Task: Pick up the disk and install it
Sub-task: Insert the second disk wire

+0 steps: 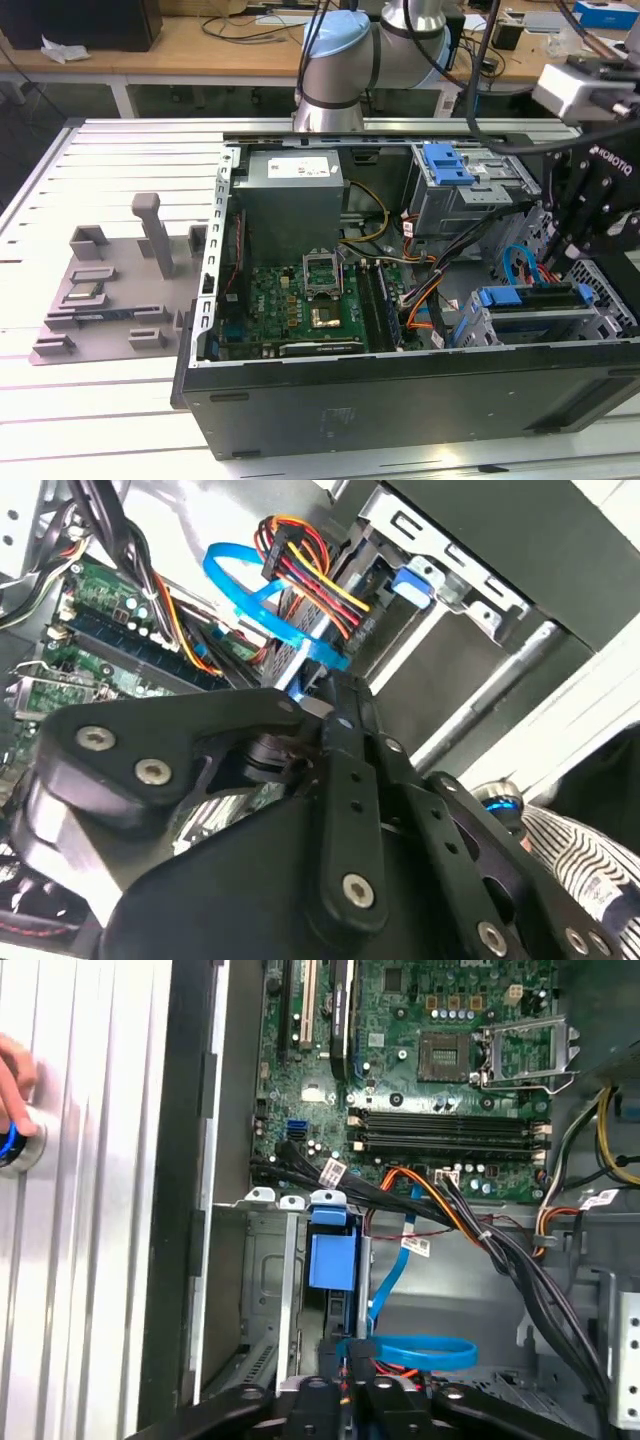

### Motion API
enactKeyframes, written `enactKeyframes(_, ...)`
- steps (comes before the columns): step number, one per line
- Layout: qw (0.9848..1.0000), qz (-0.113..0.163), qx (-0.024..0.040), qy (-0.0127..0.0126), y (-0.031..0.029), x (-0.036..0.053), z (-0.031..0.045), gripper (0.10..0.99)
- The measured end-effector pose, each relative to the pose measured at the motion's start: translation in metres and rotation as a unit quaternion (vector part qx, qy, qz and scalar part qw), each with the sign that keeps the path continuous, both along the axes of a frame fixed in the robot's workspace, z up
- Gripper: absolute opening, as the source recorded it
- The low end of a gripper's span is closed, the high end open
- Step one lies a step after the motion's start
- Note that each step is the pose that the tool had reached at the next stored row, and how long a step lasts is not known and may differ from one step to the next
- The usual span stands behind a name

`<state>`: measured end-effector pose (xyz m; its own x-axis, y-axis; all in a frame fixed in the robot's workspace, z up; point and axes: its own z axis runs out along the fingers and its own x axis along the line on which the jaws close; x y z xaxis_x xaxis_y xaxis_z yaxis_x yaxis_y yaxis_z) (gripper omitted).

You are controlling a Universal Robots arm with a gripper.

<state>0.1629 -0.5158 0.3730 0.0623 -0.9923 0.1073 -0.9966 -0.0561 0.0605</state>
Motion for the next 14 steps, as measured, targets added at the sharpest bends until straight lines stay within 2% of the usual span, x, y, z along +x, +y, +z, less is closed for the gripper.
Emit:
enactKeyframes(1,1.0,0.0,-0.0006,0.0,0.0005,0.0,0.0038,0.106)
enactKeyframes(2,1.0,0.0,-0.0012,0.0,0.0009,0.0,0.0071,0.106)
enactKeyframes(4,1.0,0.0,-0.0024,0.0,0.002,0.0,0.0202,0.106)
enactKeyframes(6,1.0,0.0,-0.0024,0.0,0.0021,0.0,0.0246,0.106)
enactKeyframes(14,1.0,0.0,-0.0024,0.0,0.0021,0.0,0.0259,0.106)
